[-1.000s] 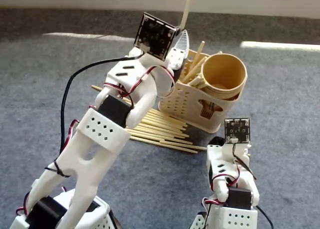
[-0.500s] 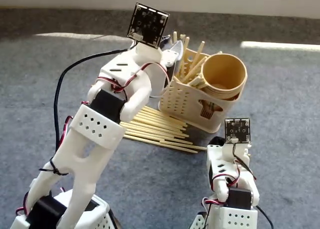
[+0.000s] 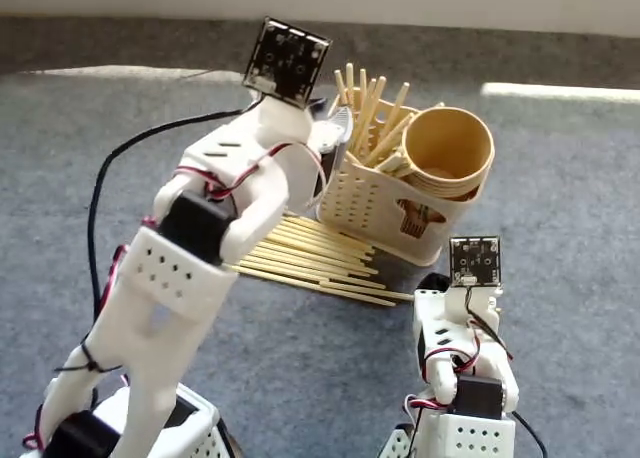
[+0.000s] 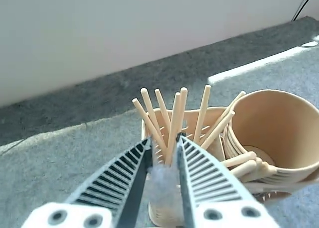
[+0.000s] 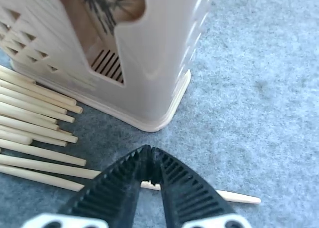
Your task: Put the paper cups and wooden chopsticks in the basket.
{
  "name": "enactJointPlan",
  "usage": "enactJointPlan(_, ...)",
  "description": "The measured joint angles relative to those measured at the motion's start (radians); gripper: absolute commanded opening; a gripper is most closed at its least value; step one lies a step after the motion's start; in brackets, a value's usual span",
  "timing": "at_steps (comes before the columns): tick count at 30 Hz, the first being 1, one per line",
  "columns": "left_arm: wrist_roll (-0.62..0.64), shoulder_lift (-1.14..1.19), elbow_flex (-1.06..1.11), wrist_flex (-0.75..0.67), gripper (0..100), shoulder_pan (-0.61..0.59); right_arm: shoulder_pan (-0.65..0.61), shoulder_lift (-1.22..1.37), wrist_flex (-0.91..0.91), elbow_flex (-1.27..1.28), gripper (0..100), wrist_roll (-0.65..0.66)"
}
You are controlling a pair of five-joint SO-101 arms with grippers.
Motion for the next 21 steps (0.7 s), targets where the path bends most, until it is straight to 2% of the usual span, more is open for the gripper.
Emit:
enactJointPlan(7,-0.012,-0.072,-0.002,0.196,9,-0.002,0.000,0.000,0.000,0.000,1.2,0.000)
enactJointPlan(17,-0.256,-0.075,-0.002,0.448,9,-0.002,0.000,0.000,0.000,0.000,1.2,0.000)
enactJointPlan(21,-0.350,-0.075,0.031,0.486,2,0.015,0.000,0.000,0.000,0.000,1.2,0.000)
